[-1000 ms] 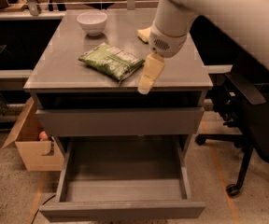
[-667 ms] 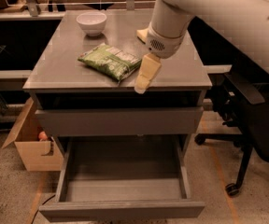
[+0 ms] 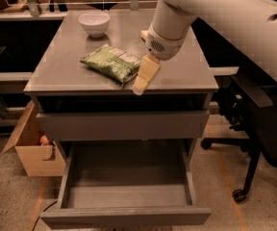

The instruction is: Place green jalapeno chip bag into middle drawer

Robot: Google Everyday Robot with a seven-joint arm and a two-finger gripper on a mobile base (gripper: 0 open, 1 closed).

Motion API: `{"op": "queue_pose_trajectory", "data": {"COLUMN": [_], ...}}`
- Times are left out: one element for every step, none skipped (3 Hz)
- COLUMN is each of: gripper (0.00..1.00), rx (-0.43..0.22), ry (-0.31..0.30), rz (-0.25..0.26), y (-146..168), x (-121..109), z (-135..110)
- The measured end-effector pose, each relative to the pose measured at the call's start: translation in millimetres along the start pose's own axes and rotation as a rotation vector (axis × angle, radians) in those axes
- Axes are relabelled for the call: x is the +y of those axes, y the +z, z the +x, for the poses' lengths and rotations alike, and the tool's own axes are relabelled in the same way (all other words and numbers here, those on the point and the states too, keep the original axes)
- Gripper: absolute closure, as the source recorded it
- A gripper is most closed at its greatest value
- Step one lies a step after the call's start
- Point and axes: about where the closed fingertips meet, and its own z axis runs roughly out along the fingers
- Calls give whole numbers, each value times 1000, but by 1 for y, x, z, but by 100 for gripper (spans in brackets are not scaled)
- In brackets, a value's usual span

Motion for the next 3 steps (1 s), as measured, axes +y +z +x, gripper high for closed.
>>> {"op": "queue_pose_trajectory", "data": {"gripper": [0,0,0], "rx": [-10,20,65], "ry": [35,66,107], "rz": [-11,21,77], "y": [7,22,38], "x": [3,11,16], "z": [-28,-57,-79]}}
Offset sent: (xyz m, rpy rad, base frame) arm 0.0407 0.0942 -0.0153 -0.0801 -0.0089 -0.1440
